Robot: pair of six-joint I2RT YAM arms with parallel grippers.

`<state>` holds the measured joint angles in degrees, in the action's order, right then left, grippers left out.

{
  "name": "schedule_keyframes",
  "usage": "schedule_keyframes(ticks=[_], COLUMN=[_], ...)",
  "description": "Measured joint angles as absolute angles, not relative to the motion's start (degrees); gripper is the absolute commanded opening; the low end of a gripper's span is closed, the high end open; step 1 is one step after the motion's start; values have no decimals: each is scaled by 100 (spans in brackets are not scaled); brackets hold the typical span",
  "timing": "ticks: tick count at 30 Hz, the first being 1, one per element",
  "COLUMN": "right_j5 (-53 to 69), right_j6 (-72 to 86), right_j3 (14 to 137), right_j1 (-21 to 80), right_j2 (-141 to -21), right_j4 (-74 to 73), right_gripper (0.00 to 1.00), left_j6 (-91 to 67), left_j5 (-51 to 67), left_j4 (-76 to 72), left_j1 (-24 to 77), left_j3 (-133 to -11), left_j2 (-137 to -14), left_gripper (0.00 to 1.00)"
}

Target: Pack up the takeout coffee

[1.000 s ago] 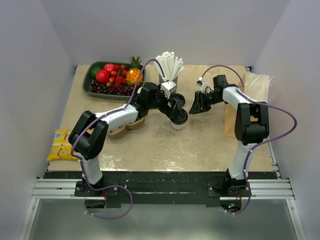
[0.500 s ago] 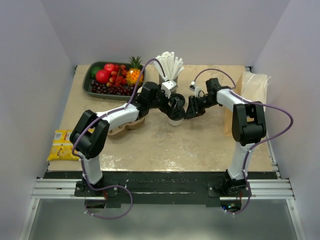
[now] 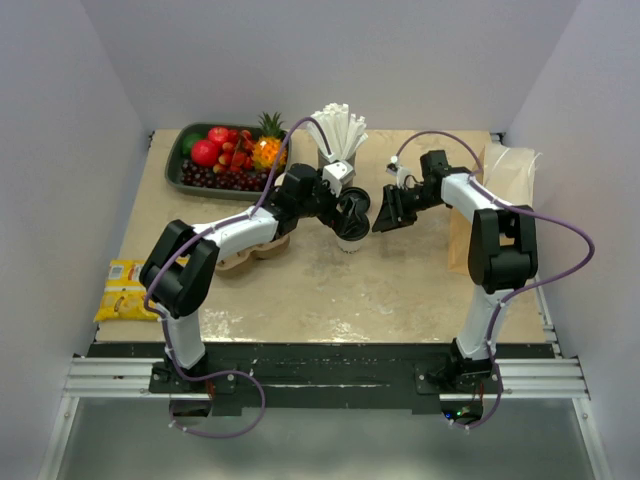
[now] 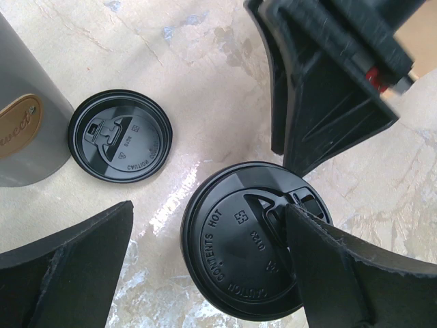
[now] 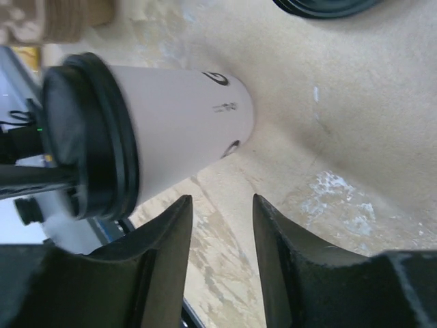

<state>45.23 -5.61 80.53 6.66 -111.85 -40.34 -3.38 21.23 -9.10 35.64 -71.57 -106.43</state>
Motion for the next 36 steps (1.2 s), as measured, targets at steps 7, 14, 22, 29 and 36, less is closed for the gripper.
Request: schedule_keyframes(ticks=[7,14,22,29,36], right_j5=[5581,6031,6036,6064,6184], right_j6=[-685,-482,-338,-71,8], right_j3=[8713,8925,8794,8597,8595], right_j1=[473,556,661,655,659], right_j2=[-11177,-11238,-11485,-11620,-11642], right_j4=[-4278,-4187,-4154,-4075,-4069], right_gripper=[72,68,62,52,47], left_j6=[-338,-346,-344,-340,-336], left_j5=[2123,2126,2132,2189,2471], left_j4=[-917,-961,-965,-937,-808], left_j1=[3564,3564,3564,3564,3498], left_j3=[-7153,-7153,-7153,-7153,-7096], left_j2=[-10643,-10674,-10674,-10674,-10527], left_gripper=[97,97,97,97,97])
